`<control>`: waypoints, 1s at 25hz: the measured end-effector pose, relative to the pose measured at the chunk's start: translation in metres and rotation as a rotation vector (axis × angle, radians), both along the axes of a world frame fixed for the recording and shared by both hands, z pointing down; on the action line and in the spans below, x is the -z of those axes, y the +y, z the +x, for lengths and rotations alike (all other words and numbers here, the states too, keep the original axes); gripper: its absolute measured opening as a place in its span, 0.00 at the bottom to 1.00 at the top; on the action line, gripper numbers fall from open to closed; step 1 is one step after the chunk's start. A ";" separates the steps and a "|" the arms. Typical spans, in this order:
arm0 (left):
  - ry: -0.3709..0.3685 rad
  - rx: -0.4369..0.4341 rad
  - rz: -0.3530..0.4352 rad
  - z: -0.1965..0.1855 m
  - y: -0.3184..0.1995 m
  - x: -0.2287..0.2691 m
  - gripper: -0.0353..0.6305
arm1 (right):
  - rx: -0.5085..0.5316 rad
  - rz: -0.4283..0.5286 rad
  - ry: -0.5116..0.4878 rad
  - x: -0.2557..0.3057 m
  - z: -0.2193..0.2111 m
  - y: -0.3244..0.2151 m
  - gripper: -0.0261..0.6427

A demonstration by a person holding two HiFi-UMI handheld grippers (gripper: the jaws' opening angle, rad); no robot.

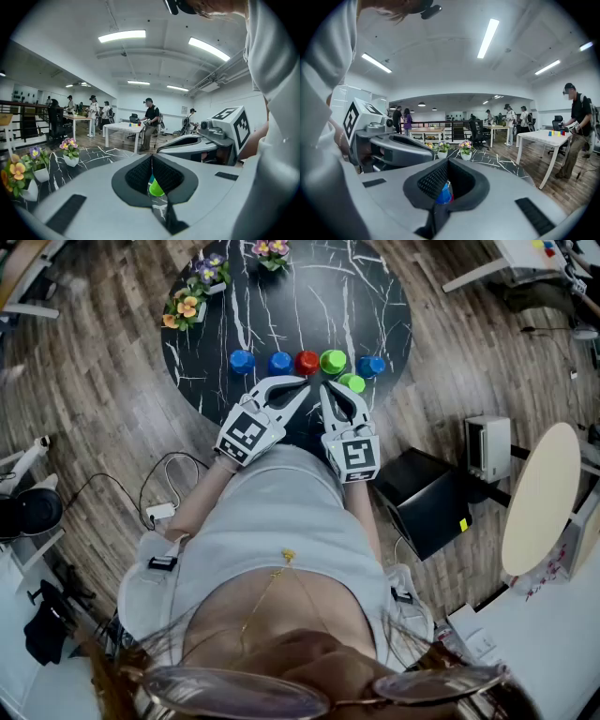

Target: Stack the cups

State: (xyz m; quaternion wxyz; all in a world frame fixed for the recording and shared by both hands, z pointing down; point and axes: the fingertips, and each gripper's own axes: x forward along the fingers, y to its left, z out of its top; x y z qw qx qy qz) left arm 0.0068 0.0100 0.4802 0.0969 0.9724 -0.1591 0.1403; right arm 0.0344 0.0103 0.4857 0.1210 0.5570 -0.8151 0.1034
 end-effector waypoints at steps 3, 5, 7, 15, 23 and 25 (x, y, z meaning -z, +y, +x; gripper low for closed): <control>-0.002 0.006 0.004 -0.001 -0.002 -0.001 0.10 | 0.001 0.001 -0.007 -0.001 -0.001 -0.001 0.06; -0.005 0.014 0.018 -0.001 -0.003 -0.002 0.10 | 0.002 0.001 -0.010 -0.002 -0.002 -0.002 0.07; -0.009 0.015 0.029 -0.002 -0.004 -0.003 0.10 | 0.007 -0.002 -0.008 -0.003 -0.003 -0.002 0.07; -0.035 0.036 0.013 -0.008 -0.014 -0.016 0.11 | 0.018 -0.025 -0.010 -0.009 -0.006 -0.005 0.10; -0.070 0.071 -0.028 -0.022 -0.024 -0.032 0.19 | 0.016 -0.041 -0.006 -0.012 -0.008 -0.007 0.14; -0.084 0.085 -0.037 -0.026 -0.028 -0.038 0.20 | 0.012 -0.046 -0.002 -0.013 -0.007 -0.008 0.14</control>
